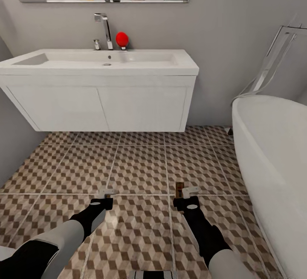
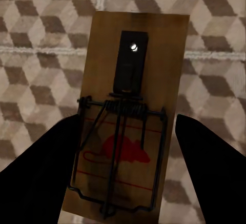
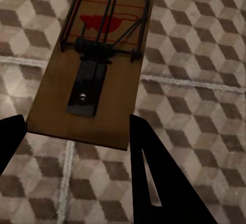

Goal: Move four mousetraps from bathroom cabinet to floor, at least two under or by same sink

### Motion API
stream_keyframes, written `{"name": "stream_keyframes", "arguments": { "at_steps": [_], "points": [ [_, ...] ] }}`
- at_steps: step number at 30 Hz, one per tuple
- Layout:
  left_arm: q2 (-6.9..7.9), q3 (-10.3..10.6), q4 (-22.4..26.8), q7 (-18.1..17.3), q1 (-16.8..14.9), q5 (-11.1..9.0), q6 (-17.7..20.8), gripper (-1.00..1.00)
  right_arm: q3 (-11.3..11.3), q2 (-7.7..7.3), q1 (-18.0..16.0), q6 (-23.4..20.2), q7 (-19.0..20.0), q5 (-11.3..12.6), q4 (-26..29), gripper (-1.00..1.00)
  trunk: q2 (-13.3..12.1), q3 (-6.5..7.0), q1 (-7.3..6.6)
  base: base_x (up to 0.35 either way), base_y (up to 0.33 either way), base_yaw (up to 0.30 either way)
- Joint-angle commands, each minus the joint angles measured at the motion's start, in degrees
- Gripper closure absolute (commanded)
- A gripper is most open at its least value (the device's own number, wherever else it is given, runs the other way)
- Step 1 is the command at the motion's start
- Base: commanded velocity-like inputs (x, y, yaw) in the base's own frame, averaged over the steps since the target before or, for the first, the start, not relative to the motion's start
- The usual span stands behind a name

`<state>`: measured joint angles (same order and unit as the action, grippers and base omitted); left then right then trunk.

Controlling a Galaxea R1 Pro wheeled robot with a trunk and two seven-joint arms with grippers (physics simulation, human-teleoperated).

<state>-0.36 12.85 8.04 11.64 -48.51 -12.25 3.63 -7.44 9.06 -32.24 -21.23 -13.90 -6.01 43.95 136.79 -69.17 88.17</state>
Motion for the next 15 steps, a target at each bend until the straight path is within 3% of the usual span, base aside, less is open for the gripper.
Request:
{"name": "stream_keyframes", "arguments": {
  "at_steps": [1,15],
  "points": [
    [0.01,0.5,0.1,0.3,0.0,-0.5,0.3,1.00,-0.1,-0.01,0.0,-0.5,-0.1,-0.4,0.1,1.00,0.4,-0.32,0.21,0.000,0.000,0.000],
    [0.01,0.5,0.1,0.3,0.0,-0.5,0.3,1.00,-0.1,-0.01,0.0,-0.5,-0.1,-0.4,0.1,1.00,6.0,-4.13,3.29,0.000,0.000,0.000]
  ]
}}
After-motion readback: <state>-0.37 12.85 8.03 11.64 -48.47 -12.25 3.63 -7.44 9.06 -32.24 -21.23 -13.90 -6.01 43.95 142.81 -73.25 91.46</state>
